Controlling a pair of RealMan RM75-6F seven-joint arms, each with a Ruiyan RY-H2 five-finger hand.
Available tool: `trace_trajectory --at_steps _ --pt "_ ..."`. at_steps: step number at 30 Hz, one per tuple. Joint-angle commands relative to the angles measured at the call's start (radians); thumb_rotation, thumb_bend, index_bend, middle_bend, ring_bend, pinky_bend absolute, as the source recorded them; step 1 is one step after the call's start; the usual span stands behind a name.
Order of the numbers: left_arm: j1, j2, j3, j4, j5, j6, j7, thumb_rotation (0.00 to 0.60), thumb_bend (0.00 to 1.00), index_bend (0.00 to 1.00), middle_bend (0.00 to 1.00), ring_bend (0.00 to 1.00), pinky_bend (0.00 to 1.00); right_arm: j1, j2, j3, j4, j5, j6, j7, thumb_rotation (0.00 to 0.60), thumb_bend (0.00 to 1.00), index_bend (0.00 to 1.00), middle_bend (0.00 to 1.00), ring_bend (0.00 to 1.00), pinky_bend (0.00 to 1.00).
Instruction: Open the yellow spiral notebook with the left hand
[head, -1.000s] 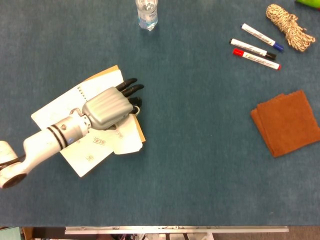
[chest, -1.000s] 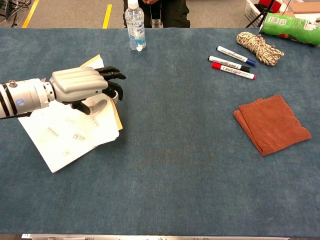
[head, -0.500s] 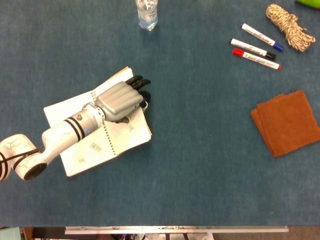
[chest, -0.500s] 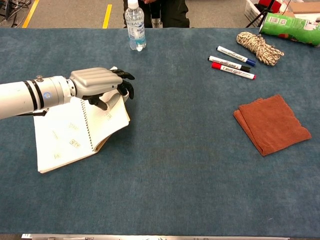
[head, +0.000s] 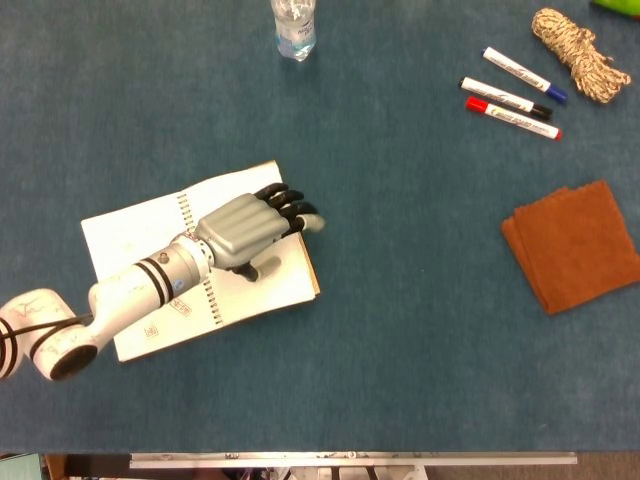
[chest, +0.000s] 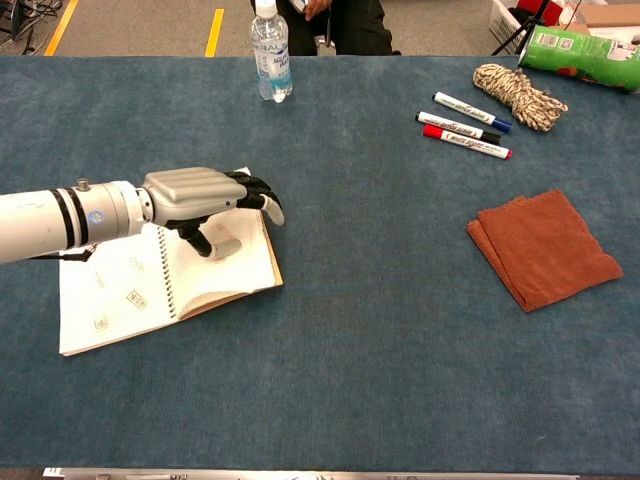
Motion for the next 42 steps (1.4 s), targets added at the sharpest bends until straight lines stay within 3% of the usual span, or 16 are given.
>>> trace_trajectory --at_steps 1,10,20,25,38,42 --pt "0.017 -0.008 -0.009 -0.026 -0.019 0.022 -0.019 0.600 0.38 0.00 0.00 0.00 0.00 -0.001 0.000 0.001 0.001 0.000 0.002 0.000 0.600 0.19 0.38 0.30 0.18 0.30" --pt "0.079 0.066 -0.027 -0.124 -0.008 0.143 -0.105 0.600 0.38 0.00 0.00 0.00 0.00 0.000 0.003 0.002 0.002 -0.005 0.004 0.006 0.600 0.19 0.38 0.30 0.18 0.30" --pt "0.250 0.180 -0.003 -0.165 -0.075 0.356 -0.013 0.600 0.38 0.00 0.02 0.00 0.00 0.018 0.032 -0.002 -0.031 0.005 -0.047 -0.022 0.600 0.19 0.38 0.30 0.18 0.30" --pt "0.356 0.223 0.010 -0.171 -0.127 0.471 0.035 0.600 0.38 0.06 0.04 0.00 0.00 0.034 0.058 -0.007 -0.073 0.020 -0.091 -0.071 0.600 0.19 0.38 0.30 0.18 0.30" --pt "0.624 0.226 0.012 -0.128 -0.248 0.743 0.097 0.600 0.38 0.10 0.06 0.00 0.00 0.053 0.062 0.003 -0.110 0.047 -0.116 -0.130 0.600 0.19 0.38 0.30 0.18 0.30" --pt "0.680 0.231 0.007 -0.137 -0.278 0.783 0.107 0.600 0.38 0.10 0.06 0.00 0.00 0.061 0.060 0.003 -0.118 0.048 -0.126 -0.143 0.600 0.26 0.38 0.30 0.18 0.30"
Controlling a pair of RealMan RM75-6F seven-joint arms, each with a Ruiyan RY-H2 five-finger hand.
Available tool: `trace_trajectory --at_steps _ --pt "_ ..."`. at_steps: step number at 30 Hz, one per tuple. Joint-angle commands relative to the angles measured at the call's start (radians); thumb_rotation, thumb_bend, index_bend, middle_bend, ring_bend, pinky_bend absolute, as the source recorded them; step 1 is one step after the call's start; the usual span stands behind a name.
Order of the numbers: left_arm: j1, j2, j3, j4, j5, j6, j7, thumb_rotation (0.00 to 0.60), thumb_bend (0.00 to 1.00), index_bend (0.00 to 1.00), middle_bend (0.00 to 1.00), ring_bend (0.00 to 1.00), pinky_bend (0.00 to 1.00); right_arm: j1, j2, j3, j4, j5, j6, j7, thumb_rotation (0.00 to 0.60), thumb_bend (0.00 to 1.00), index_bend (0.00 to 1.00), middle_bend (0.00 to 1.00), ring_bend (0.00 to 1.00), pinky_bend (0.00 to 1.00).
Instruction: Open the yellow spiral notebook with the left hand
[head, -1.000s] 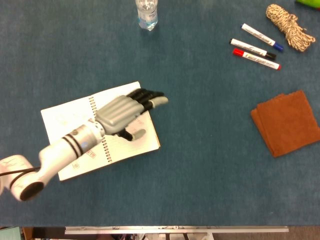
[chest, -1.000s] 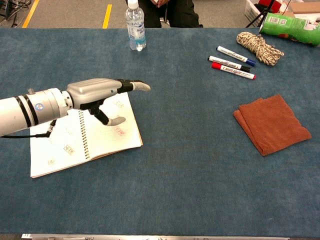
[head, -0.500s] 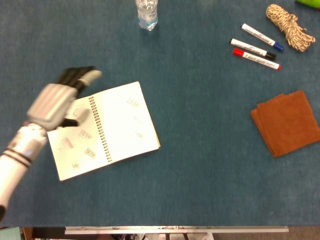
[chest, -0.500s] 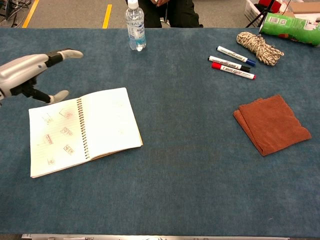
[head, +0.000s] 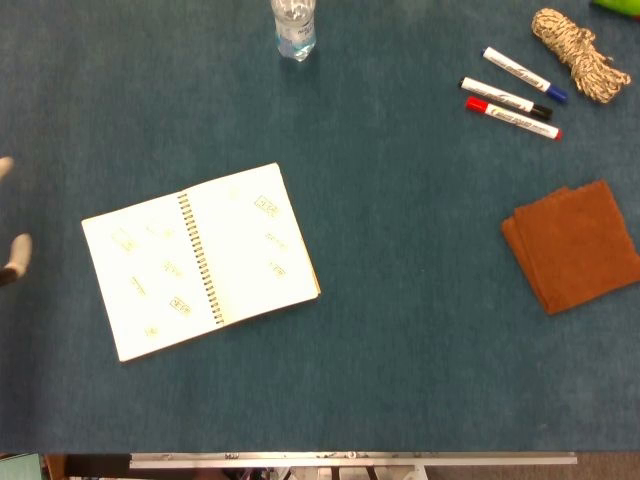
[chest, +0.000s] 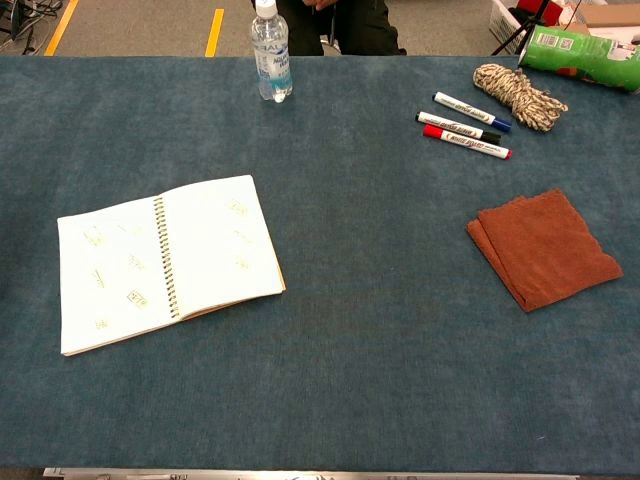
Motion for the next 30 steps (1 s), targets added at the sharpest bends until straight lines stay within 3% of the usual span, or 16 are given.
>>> trace_trajectory --at_steps 1,11,30 --pt "0.047 0.003 -0.007 -0.007 -0.021 0.037 0.006 0.600 0.38 0.10 0.06 0.00 0.00 0.006 -0.001 -0.001 -0.007 -0.001 -0.008 -0.007 0.600 0.27 0.38 0.30 0.18 0.30" --pt "0.105 -0.010 -0.034 0.014 0.051 0.100 -0.029 0.600 0.38 0.10 0.06 0.00 0.00 0.023 -0.008 -0.004 -0.015 -0.005 -0.028 -0.017 0.600 0.27 0.38 0.30 0.18 0.30" --pt "0.139 -0.004 -0.050 -0.016 0.150 0.095 -0.038 0.600 0.38 0.10 0.07 0.00 0.00 0.051 -0.013 -0.022 -0.029 -0.057 -0.047 -0.021 0.600 0.27 0.38 0.30 0.18 0.30"
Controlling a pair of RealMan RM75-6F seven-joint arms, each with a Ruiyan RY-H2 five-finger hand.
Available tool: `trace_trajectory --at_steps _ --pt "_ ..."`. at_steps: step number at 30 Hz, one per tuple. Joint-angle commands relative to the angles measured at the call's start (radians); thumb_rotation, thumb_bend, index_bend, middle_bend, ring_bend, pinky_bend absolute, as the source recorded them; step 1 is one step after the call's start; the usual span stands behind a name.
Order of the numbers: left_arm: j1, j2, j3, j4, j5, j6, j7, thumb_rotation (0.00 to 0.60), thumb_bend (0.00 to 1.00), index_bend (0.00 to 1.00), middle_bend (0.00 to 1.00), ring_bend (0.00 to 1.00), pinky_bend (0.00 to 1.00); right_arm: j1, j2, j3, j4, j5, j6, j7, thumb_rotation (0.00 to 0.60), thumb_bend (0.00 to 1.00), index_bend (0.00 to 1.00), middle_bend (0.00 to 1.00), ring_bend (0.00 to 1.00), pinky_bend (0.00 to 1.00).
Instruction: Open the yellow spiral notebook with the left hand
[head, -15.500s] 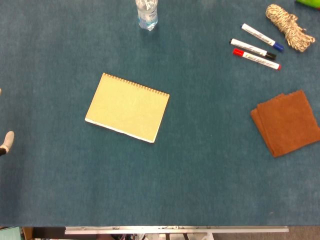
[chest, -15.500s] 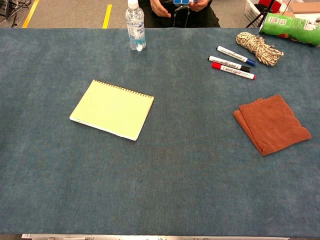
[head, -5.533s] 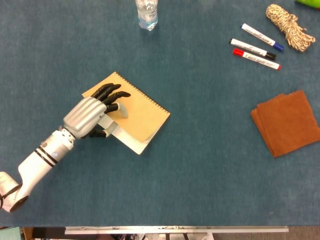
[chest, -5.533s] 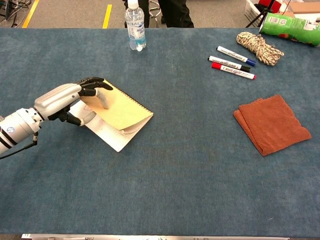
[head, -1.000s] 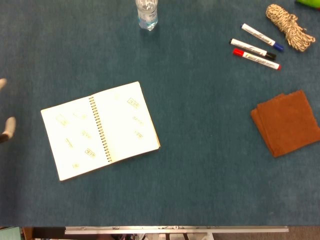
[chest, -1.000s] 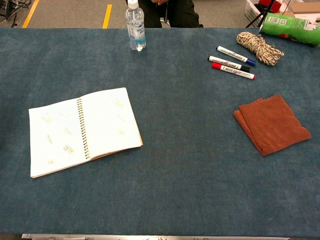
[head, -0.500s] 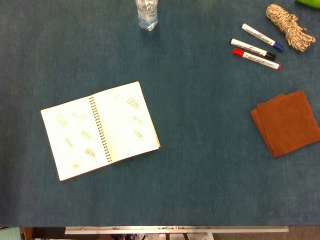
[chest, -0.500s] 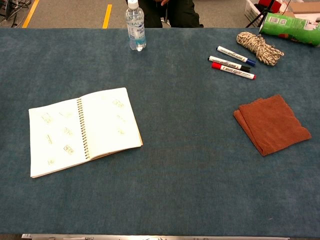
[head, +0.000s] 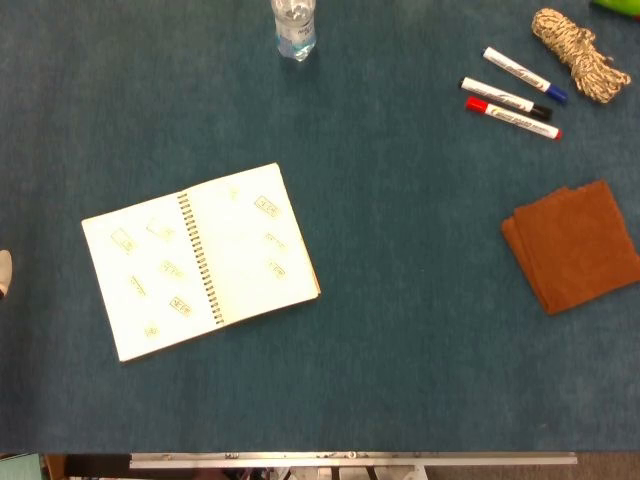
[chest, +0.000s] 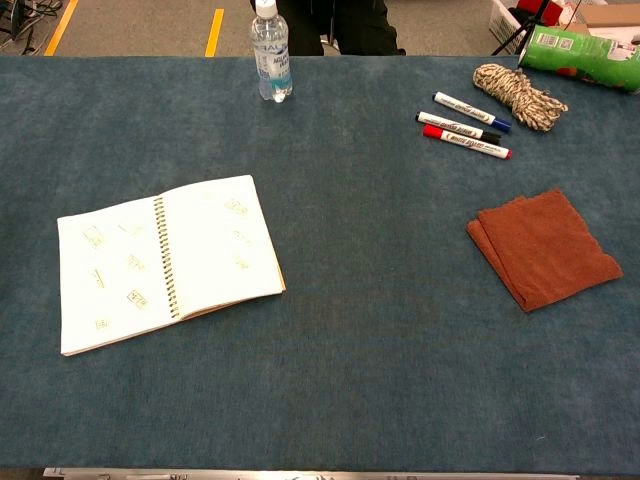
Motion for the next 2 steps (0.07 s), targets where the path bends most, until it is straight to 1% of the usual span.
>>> trace_trajectory --at_steps 1,2 --pt "0.003 0.002 -0.003 -0.001 0.002 -0.004 -0.001 0.600 0.38 0.10 0.07 0.00 0.00 0.002 -0.002 0.000 -0.001 0.000 -0.001 -0.002 0.600 0.27 0.38 0.30 0.18 0.30" --pt "0.005 0.003 -0.005 -0.002 0.002 -0.006 -0.001 0.600 0.38 0.10 0.07 0.00 0.00 0.003 -0.002 0.000 0.000 0.001 -0.001 -0.002 0.600 0.27 0.38 0.30 0.18 0.30"
